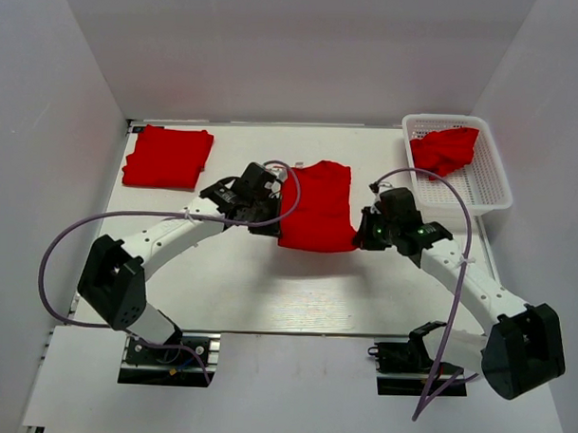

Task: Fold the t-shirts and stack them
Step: Fold the long partially folded tshirt into a neat square

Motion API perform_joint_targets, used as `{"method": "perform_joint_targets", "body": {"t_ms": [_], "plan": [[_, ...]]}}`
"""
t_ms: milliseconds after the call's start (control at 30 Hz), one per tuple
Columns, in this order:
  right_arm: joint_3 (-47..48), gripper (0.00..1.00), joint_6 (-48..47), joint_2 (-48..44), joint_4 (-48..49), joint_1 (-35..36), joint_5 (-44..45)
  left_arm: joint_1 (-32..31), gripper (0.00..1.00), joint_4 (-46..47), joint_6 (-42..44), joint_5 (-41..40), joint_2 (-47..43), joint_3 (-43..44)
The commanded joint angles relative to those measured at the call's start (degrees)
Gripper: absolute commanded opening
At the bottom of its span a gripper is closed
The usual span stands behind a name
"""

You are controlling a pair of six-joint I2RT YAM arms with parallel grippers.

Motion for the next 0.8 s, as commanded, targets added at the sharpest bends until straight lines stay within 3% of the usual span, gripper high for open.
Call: {"method": "perform_joint_targets", "body": {"t_ms": [0,200,433,767], "plan": [[5.66,0.0,-2.1,1.32,-1.82,-0.25,-0.21,-0.28,0.0,1.33,0.48,-3.25,-0.79,4.07],[14.01,0.0,-2.1,8.61,-2.35,-0.34,4.44,1.3,0.0,-2.18,-2.59,-12.82,5.98,12.33],[24.91,0.0,-3.15,17.05,-5.15,-0.51,8.57,2.44,0.0,-6.13,-5.14,-18.11,13.45,24.98],[35.81,0.0,-4.21,25.66,-8.59,-1.74,9.81,5.87,0.0,-4.92,-6.9,-19.35,17.23,30.62]]}}
